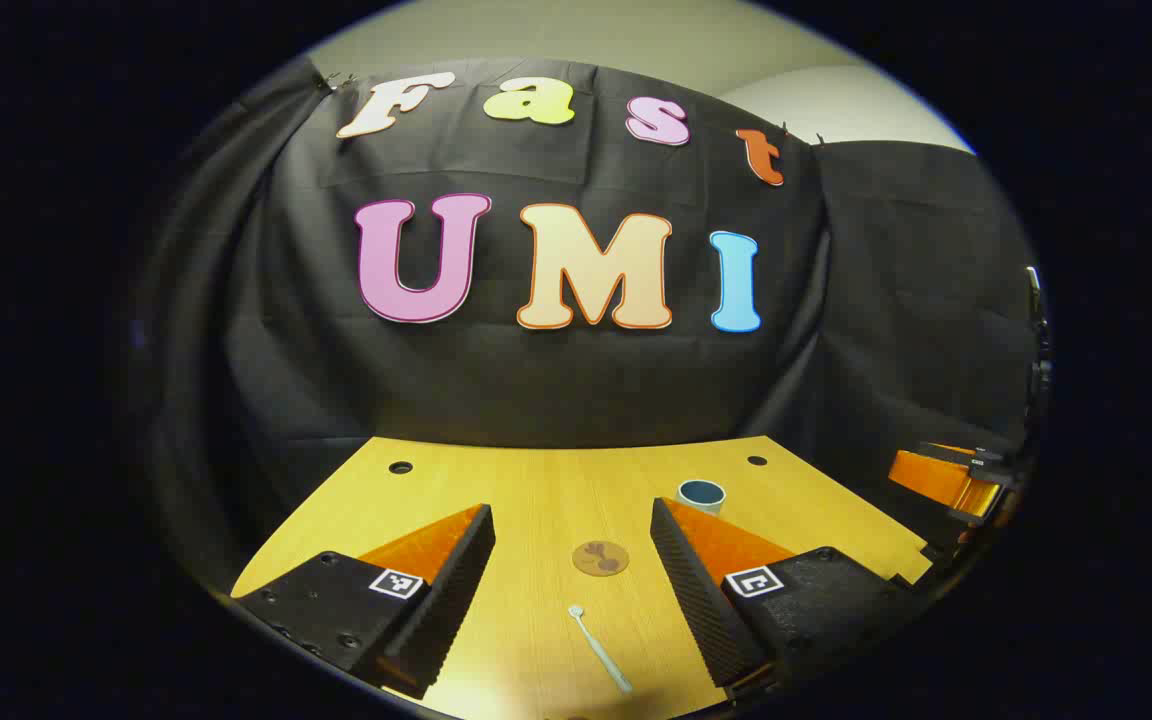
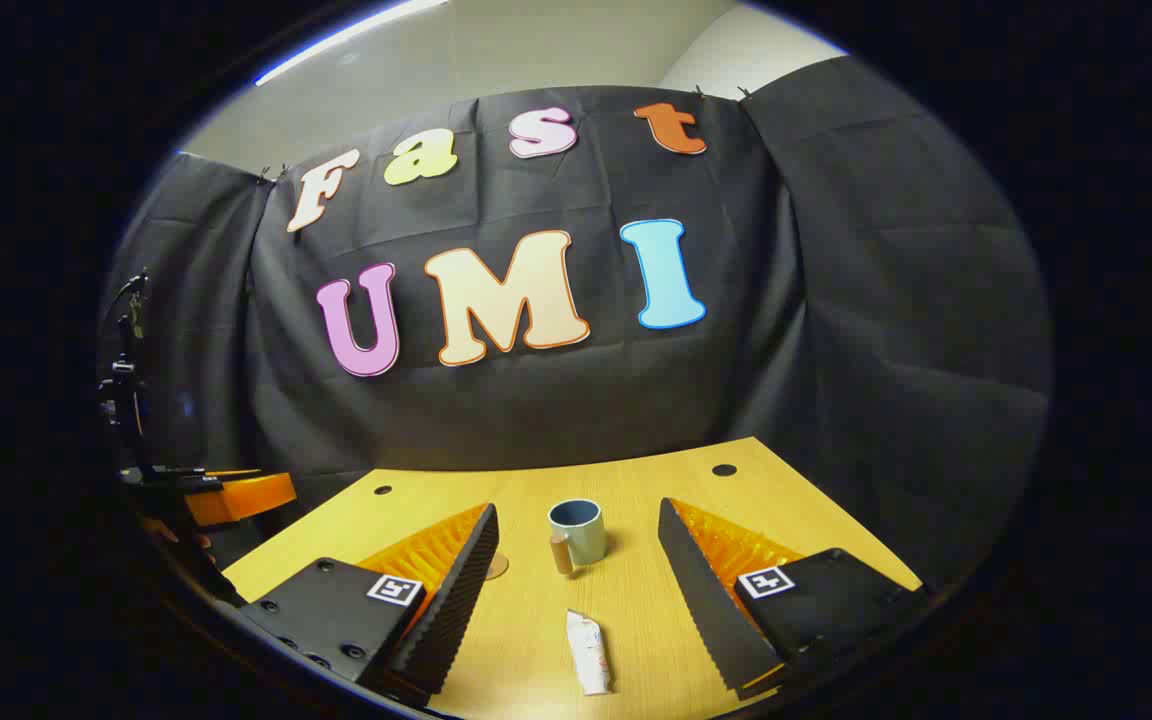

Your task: Put the toothbrush and toothpaste on the desktop into the cup, then pick up the cup and place it on the coaster on the desktop.

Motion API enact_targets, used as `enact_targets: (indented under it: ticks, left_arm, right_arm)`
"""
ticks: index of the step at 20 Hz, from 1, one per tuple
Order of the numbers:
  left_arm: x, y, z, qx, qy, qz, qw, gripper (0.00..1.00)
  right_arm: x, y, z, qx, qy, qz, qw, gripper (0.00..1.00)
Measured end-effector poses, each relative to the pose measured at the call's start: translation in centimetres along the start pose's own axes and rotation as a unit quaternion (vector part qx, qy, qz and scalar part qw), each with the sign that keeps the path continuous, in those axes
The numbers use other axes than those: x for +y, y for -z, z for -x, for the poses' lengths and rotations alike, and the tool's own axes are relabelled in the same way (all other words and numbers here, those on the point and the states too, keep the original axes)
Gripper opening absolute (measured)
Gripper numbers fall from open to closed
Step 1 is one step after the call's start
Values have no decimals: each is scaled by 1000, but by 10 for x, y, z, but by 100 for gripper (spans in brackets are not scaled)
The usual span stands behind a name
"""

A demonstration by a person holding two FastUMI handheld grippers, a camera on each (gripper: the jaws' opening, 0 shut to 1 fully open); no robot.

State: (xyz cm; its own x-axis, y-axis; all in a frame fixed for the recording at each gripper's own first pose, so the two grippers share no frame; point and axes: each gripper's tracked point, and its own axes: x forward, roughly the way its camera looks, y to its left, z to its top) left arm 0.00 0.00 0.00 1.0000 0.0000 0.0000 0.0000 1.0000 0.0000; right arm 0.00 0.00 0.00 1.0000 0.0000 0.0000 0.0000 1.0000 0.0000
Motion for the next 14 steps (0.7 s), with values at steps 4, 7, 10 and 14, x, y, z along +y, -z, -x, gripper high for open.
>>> enact_targets:
  ticks: [4, 7, 10, 14]
  left_arm:
    - [12, 6, 3, 5, 11, 0, 1000, 93]
    - [21, 13, 2, 8, 14, -2, 1000, 93]
    - [29, 24, -1, 22, 11, 11, 1000, 93]
    - [35, 29, -2, 29, 2, 16, 999, 94]
  right_arm:
    - [8, 9, 2, 9, 11, 8, 1000, 98]
    - [11, 14, 3, 16, 15, 17, 1000, 98]
    - [15, 21, 4, 29, 10, 10, 999, 99]
    - [7, 30, 5, 48, 15, 25, 998, 98]
